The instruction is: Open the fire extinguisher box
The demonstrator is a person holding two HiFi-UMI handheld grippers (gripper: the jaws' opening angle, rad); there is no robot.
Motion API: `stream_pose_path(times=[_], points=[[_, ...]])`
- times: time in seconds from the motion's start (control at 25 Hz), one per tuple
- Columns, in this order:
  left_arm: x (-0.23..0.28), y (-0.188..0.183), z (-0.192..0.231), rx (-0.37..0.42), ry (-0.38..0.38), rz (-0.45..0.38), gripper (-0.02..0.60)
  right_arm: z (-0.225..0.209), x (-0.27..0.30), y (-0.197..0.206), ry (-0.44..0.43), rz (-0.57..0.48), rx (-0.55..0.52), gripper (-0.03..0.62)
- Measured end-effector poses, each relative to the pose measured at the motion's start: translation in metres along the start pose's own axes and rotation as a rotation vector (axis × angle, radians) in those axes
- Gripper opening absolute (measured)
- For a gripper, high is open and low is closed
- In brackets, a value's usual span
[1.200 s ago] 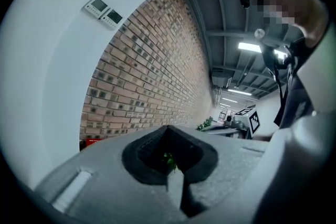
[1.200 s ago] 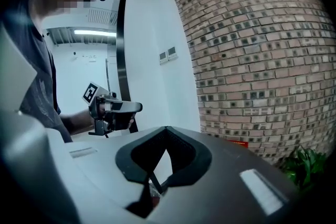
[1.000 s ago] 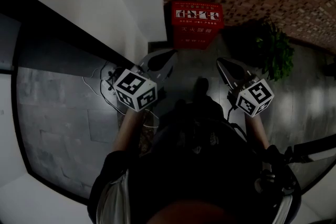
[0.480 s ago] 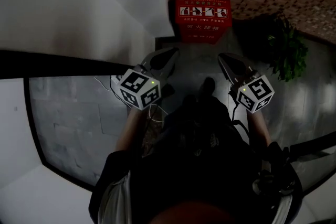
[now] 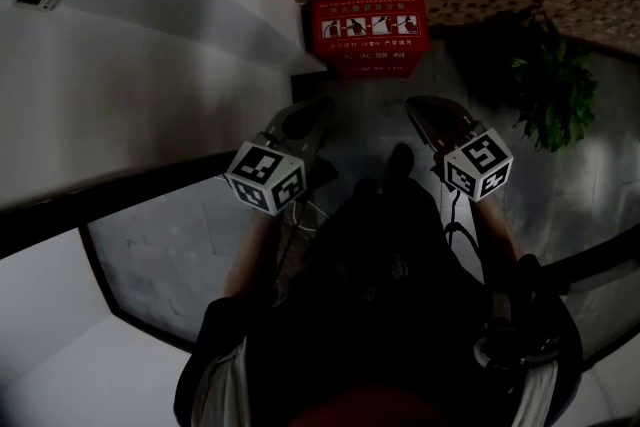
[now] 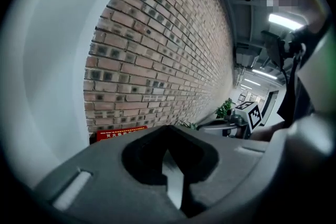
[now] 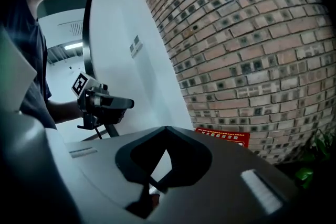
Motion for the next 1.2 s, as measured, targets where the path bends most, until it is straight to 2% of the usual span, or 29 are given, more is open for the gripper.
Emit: stream_pose_path(times=[0.32, 0.48, 0.68, 0.8, 0.96, 1.2], points=[[0.047, -0.022, -0.006, 0.023, -0.080, -0.018, 0.000, -0.054, 0.014, 0.012, -0.089, 0.027, -0.022, 0.000], [0.062, -0.012, -0.004, 0.033, -0.090, 0.021, 0.000, -0.065, 0.026, 0.019, -0.112, 0.054, -0.038, 0.000], [0.076, 0.002, 0.017, 0.034, -0.112, 0.081, 0.002, -0.066, 0.040, 0.026, -0.123, 0.098, -0.030, 0.000], [0.085, 0.005, 0.036, 0.030, -0.095, 0.092, 0.001, -0.066, 0.054, 0.025, -0.096, 0.116, -0.029, 0.000], [0.099, 0.014, 0.070, -0.005, -0.071, 0.102, 0.000, -0.064, 0.078, 0.027, -0.039, 0.123, 0.023, 0.000], [0.139, 0.025, 0.116, -0.015, -0.081, 0.147, 0.000, -0.082, 0.114, 0.074, 0.077, 0.182, 0.098, 0.000]])
Point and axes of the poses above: the fingertips, and each gripper's own axes: x forward along the fingers, z to its left, y out of its underside, the point moved 8 cm from there along -x, backward along the fingers, and after that the axes turned 12 degrees about -x, right-handed, at the moved point
